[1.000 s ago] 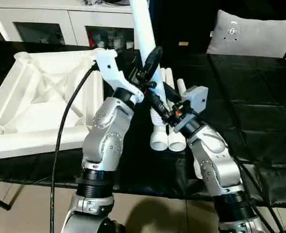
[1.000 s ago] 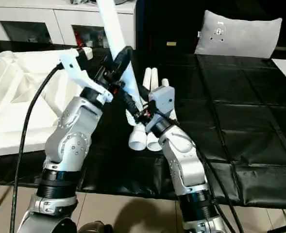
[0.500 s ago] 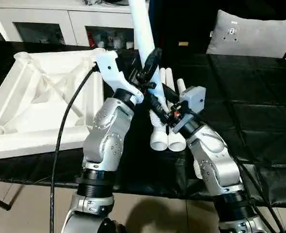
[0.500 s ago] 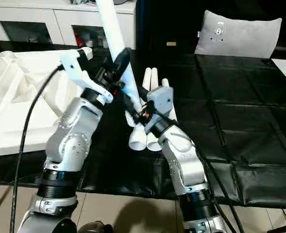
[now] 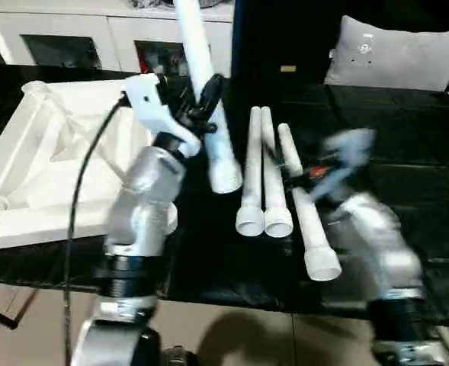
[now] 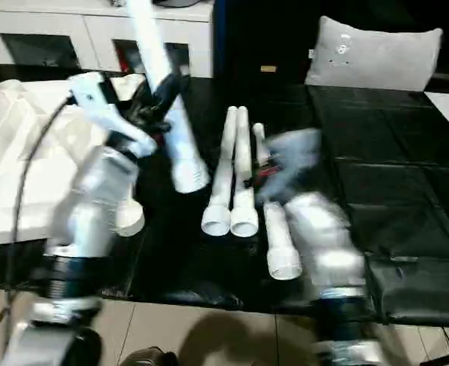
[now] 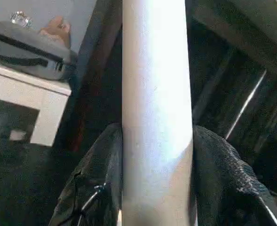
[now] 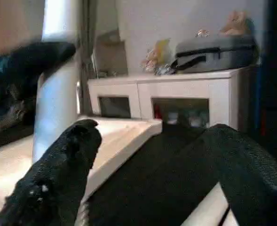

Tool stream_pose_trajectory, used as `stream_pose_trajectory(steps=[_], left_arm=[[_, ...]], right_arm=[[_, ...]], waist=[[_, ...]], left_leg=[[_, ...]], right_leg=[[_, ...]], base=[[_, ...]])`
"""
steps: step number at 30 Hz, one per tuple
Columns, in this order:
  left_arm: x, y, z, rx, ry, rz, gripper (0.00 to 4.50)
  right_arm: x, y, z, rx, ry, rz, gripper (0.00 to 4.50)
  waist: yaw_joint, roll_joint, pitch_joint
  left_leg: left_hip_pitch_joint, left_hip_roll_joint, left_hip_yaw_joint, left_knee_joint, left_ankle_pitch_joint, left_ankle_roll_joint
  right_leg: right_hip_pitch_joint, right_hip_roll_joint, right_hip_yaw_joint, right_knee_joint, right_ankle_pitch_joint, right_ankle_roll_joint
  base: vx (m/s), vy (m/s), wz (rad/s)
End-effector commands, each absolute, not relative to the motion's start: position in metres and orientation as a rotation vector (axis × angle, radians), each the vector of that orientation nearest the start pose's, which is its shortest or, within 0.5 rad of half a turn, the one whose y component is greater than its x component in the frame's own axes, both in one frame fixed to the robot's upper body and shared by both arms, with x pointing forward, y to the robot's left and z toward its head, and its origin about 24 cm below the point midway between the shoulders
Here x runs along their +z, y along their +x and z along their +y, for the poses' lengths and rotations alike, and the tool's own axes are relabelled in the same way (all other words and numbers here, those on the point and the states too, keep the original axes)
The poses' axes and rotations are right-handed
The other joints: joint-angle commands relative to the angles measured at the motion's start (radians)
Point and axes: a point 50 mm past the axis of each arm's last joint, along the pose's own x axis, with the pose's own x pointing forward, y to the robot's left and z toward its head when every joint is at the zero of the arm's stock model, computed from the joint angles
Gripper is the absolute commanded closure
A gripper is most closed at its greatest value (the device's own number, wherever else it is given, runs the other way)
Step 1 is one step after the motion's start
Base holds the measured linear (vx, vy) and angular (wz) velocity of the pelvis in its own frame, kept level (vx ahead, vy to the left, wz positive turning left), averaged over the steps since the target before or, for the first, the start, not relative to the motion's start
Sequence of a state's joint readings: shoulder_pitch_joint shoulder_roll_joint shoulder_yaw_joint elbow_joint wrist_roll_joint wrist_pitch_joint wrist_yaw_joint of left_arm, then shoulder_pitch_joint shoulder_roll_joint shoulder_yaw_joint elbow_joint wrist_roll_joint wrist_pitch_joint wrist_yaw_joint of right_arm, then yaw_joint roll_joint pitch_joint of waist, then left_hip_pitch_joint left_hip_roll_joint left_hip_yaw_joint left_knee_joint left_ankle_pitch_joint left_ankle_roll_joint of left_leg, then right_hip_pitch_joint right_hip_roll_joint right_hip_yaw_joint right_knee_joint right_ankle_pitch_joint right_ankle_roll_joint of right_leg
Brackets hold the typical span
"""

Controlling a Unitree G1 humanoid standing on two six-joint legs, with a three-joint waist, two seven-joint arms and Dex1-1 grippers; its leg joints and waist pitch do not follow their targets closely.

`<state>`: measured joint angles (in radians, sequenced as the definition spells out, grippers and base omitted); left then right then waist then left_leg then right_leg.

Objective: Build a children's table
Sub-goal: Move to table

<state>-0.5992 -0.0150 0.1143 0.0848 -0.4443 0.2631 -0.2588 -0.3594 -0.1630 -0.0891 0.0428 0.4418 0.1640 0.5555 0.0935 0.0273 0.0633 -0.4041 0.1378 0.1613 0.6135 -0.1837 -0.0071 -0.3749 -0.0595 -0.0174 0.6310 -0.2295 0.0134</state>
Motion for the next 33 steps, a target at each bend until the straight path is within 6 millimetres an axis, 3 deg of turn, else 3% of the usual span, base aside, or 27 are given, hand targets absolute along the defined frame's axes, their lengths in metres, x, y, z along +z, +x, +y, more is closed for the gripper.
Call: stream_pose_trajectory(steps=[1,6,13,19,24,33], left_arm=[[0.182,0.337,0.101,-0.538,-0.454,-0.272,2.68],[0.189,0.333,0.105,-0.639,-0.516,-0.268,2.68],[0.195,0.327,0.104,-0.771,-0.561,-0.254,2.68],[0.199,0.32,0.103,-0.884,-0.579,-0.241,2.68],[0.205,0.31,0.098,-1.033,-0.511,-0.25,2.68],[0.212,0.295,0.089,-1.207,-0.459,-0.272,2.68]], right_arm=[[0.139,0.305,-0.153,0.655,0.312,-0.252,0.16],[0.144,0.306,-0.172,0.631,0.38,-0.209,0.0],[0.146,0.302,-0.176,0.729,0.407,-0.127,0.0],[0.149,0.297,-0.171,0.846,0.388,-0.07,0.0],[0.156,0.288,-0.159,1.041,0.308,-0.036,0.0],[0.16,0.286,-0.144,1.222,0.248,0.015,0.0]], waist=[[0.003,-0.011,-0.076],[0.006,-0.017,-0.074],[0.006,-0.017,-0.072],[0.009,-0.017,-0.072],[0.014,-0.016,-0.073],[0.02,-0.018,-0.073]], left_leg=[[0.028,0.084,-0.028,-0.07,-0.088,0.067],[0.028,0.082,-0.024,-0.071,-0.096,0.066],[0.028,0.079,-0.021,-0.072,-0.105,0.051],[0.027,0.08,-0.019,-0.07,-0.078,0.055],[0.029,0.082,-0.021,-0.07,-0.087,0.051],[0.03,0.082,-0.018,-0.068,-0.086,0.044]], right_leg=[[0.036,-0.087,0.034,-0.059,0.081,-0.253],[0.034,-0.088,0.032,-0.063,0.026,-0.266],[0.034,-0.087,0.033,-0.069,-0.039,-0.253],[0.031,-0.086,0.034,-0.066,-0.007,-0.251],[0.034,-0.086,0.033,-0.066,-0.025,-0.242],[0.032,-0.085,0.034,-0.064,-0.025,-0.254]], base=[[0.0,0.0,0.0],[0.0,0.0,0.0],[0.0,0.0,0.0],[0.0,0.0,0.0],[0.0,0.0,0.0],[0.0,0.0,0.0]])
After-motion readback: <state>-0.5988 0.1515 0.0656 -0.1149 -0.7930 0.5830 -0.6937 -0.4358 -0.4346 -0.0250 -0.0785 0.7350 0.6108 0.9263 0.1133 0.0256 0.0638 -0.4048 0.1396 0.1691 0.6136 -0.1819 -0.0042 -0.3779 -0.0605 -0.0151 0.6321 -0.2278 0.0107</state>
